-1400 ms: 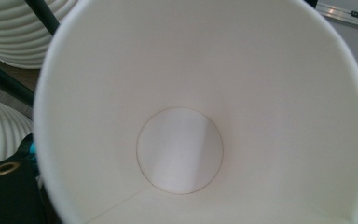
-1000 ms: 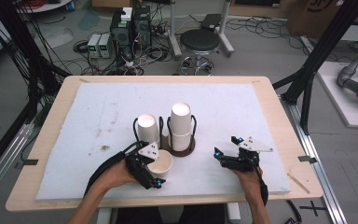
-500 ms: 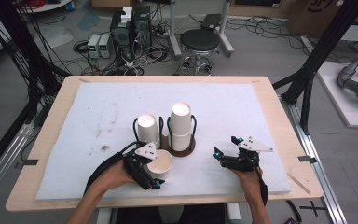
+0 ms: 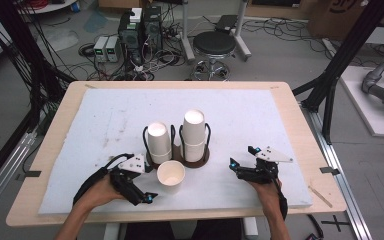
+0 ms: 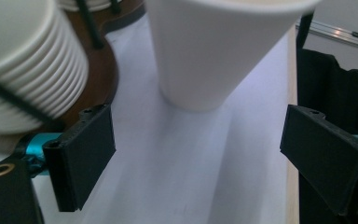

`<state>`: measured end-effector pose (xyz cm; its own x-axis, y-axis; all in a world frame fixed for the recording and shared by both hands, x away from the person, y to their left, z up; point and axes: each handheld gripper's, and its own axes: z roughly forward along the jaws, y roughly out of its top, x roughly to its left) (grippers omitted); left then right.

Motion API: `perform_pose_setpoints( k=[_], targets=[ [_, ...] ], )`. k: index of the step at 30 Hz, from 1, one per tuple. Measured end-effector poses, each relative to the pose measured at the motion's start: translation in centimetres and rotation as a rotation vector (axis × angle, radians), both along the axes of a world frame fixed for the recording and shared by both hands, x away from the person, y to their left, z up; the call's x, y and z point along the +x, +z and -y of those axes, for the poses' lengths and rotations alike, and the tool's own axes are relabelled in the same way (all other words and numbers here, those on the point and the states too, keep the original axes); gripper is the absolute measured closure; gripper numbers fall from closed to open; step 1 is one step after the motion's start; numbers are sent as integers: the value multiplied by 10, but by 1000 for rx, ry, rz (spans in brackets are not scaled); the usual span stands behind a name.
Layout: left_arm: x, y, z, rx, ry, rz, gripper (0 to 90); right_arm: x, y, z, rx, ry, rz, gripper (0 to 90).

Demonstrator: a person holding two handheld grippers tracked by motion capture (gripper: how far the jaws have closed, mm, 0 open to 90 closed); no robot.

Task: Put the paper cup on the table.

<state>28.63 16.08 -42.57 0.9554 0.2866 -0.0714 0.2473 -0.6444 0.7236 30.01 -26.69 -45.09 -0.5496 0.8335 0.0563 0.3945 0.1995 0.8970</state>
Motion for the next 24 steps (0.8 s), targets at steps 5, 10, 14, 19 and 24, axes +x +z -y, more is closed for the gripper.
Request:
perform_pose_setpoints(
  k=[5,10,14,19,24],
  targets=[
    [-4,-1,-21,-40,50,-1,108,1,0,0,-5,9,6,148],
    [-4,-3,-38,-60,103,6,108,-1,0,1,1,4,15,148],
    [-2,-7,-55,-102,151,5,108,0,0,1,1,3,7,148],
    [0,-9,-68,-135,204,15,111,0,0,1,2,6,3,148],
    [2,-7,-79,-186,280,53,111,0,0,1,15,11,-1,148]
  ],
)
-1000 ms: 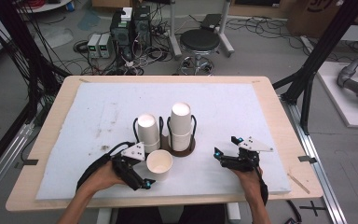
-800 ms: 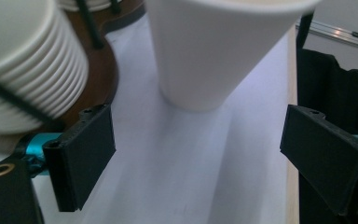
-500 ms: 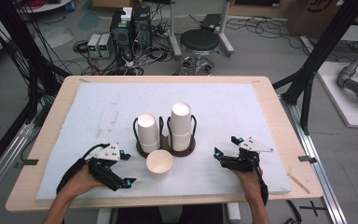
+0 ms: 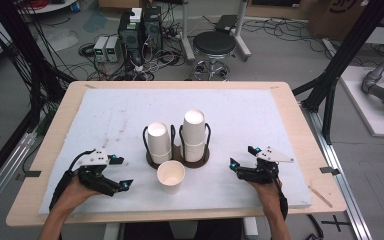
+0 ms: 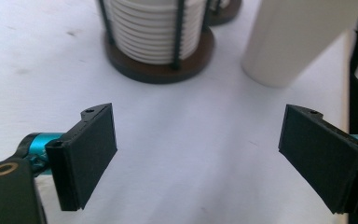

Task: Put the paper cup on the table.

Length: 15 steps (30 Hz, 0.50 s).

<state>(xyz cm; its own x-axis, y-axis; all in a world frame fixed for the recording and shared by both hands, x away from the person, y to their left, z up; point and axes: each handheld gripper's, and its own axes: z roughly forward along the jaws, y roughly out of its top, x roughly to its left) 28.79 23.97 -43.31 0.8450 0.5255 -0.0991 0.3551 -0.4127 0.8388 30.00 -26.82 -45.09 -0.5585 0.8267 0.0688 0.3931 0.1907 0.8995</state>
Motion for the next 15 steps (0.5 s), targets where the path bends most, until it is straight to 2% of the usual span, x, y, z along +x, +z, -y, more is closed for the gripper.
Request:
perform_pose_setpoints(
  k=[3,6,8,15],
  targets=[
    [0,-1,-7,-58,26,27,111,0,0,0,-3,2,1,147],
    [0,-2,-12,-74,63,42,111,0,0,0,-4,1,5,148],
    [-1,-3,-15,-97,92,67,111,-1,0,0,-7,-2,8,148],
    [-3,-5,-24,-160,186,131,111,2,0,-1,-9,-6,-18,148]
  ],
)
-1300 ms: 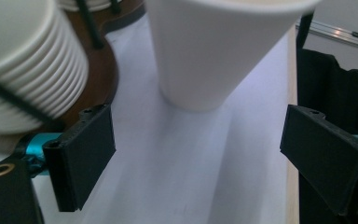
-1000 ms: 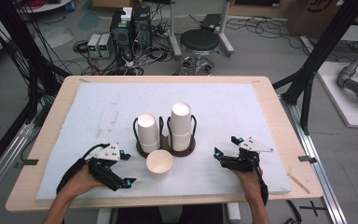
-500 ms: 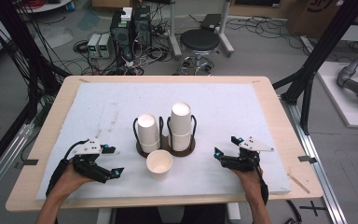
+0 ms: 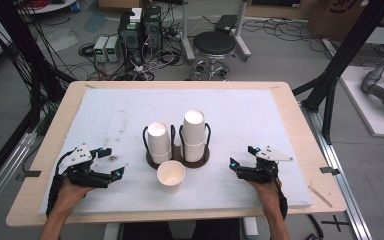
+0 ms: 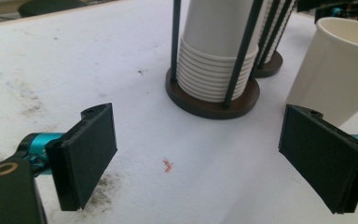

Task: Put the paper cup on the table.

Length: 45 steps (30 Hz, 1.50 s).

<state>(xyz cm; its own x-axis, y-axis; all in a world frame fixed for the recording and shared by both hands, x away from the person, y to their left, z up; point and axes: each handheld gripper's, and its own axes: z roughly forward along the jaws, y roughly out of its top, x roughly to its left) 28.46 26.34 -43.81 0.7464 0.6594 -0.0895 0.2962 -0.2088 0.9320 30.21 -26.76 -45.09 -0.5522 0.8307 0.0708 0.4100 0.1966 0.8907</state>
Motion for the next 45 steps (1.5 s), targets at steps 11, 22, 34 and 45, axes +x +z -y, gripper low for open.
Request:
perform_pose_setpoints(
  k=[11,22,34,45],
  targets=[
    [0,-11,9,11,48,31,111,-2,0,1,10,1,19,147],
    [-1,-15,6,-17,73,36,111,2,0,1,13,-2,-24,147],
    [-1,-16,4,-32,75,30,111,-1,0,1,8,-1,10,147],
    [-1,-16,4,-34,72,32,112,-1,0,1,9,-1,6,148]
  ],
)
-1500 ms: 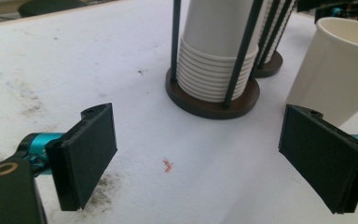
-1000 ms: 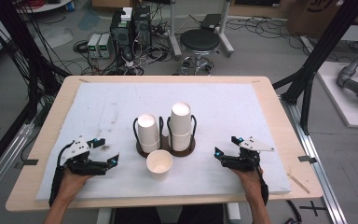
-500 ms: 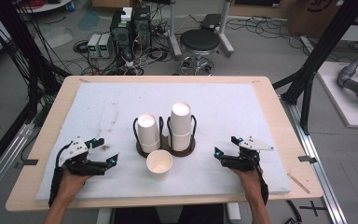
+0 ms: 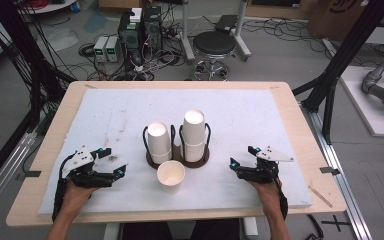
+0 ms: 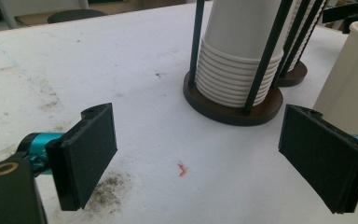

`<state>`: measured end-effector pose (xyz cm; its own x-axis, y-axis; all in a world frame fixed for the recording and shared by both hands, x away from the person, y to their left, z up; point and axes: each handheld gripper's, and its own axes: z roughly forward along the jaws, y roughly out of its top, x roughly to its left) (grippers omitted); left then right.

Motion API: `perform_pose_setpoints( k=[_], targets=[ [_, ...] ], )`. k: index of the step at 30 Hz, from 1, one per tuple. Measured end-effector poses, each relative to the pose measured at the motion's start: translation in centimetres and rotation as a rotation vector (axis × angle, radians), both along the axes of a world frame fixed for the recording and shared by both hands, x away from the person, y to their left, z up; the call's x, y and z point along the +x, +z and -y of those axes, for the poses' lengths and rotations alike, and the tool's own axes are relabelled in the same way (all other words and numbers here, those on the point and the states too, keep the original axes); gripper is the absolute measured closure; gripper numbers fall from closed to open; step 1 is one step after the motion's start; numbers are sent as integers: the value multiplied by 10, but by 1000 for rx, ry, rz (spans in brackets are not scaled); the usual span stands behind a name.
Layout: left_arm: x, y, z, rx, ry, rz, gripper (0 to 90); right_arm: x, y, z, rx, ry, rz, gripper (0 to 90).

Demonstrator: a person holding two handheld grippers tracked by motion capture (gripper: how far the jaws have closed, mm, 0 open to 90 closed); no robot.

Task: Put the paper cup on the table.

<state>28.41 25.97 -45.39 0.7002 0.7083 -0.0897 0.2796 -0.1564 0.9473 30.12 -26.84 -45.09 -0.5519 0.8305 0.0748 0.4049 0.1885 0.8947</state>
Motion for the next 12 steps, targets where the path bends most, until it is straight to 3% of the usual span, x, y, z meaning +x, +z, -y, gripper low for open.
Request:
perform_pose_setpoints(
  k=[12],
  targets=[
    [0,0,-1,-5,-6,1,111,1,0,1,2,2,1,148]
  ],
)
